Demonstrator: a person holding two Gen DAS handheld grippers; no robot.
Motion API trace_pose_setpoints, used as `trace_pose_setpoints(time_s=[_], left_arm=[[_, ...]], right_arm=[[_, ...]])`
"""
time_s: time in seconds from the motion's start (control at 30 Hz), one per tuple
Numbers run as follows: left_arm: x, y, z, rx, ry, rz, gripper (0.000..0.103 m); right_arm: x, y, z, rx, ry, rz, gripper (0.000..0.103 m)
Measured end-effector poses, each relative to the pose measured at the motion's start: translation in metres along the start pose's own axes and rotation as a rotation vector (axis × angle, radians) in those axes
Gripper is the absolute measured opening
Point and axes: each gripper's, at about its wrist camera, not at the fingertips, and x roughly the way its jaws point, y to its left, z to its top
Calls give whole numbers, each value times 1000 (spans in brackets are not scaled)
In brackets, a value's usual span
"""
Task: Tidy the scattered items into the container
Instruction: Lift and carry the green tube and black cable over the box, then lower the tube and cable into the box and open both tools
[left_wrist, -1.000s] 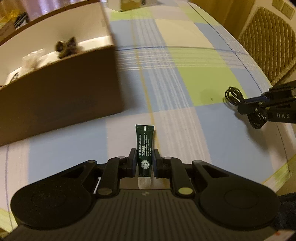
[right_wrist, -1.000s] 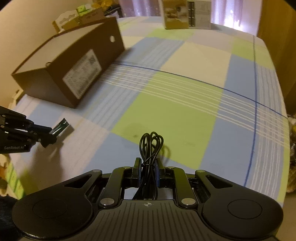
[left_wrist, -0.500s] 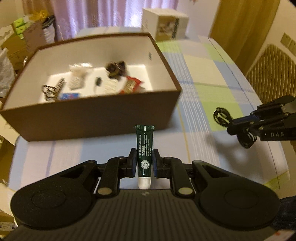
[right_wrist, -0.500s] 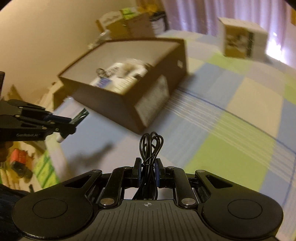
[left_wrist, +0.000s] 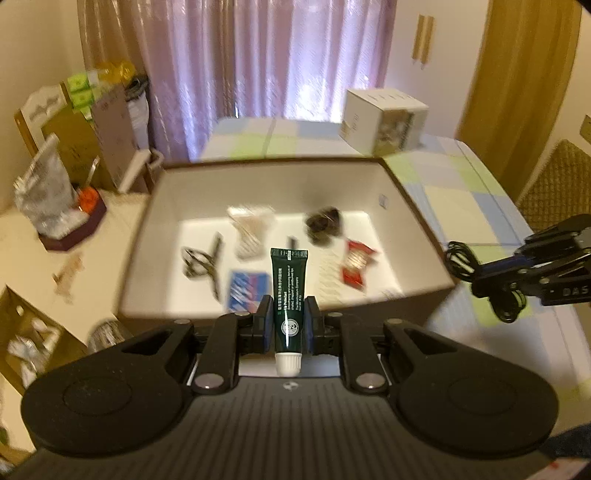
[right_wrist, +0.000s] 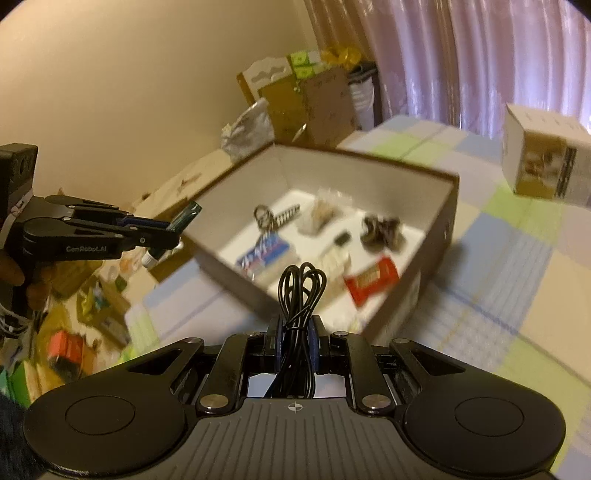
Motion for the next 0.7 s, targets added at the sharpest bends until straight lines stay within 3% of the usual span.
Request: trace_pose_setpoints(time_s=[0.2, 0.33, 0.7], left_arm=[[24, 41, 32, 21, -21, 27, 13], [52, 61, 45, 10, 8, 30, 13], [121, 88, 38, -9, 193, 43, 13]], right_arm=[[28, -1, 36, 19, -18, -73, 11], [51, -8, 48, 46, 11, -127, 11], [90, -27, 49, 69, 109, -220, 11]])
